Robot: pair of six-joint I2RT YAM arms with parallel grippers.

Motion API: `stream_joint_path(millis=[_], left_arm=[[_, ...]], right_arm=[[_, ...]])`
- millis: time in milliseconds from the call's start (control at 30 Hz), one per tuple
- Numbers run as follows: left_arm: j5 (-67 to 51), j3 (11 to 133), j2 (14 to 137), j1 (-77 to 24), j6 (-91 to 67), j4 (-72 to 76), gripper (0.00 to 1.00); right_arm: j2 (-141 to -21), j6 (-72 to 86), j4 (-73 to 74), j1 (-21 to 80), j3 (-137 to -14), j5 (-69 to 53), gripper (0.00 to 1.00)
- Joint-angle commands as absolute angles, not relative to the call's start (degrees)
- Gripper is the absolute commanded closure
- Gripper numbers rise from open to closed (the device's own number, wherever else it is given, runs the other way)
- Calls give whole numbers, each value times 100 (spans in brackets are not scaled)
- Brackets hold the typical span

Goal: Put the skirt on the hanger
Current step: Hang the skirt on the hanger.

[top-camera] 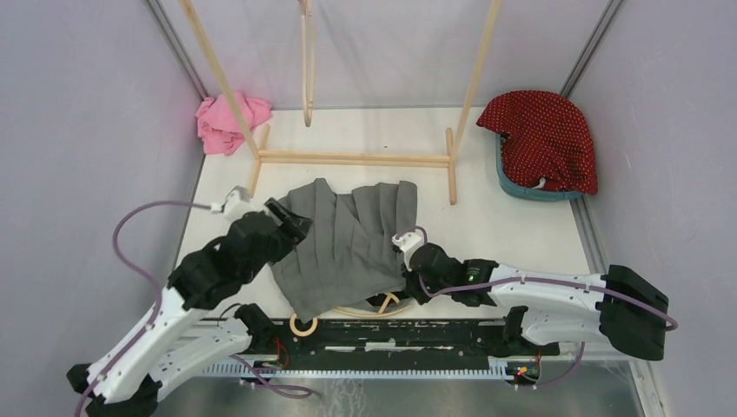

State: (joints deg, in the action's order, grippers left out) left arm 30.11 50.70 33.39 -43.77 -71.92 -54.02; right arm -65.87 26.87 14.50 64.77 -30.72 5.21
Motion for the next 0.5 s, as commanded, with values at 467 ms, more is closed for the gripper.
stream_joint_path(millis=[467], left_arm=[[-318, 4959, 5710, -6556, -4865, -3565, 45]], right_arm=[[-6864, 2591, 1096, 6094, -3148, 594, 99]])
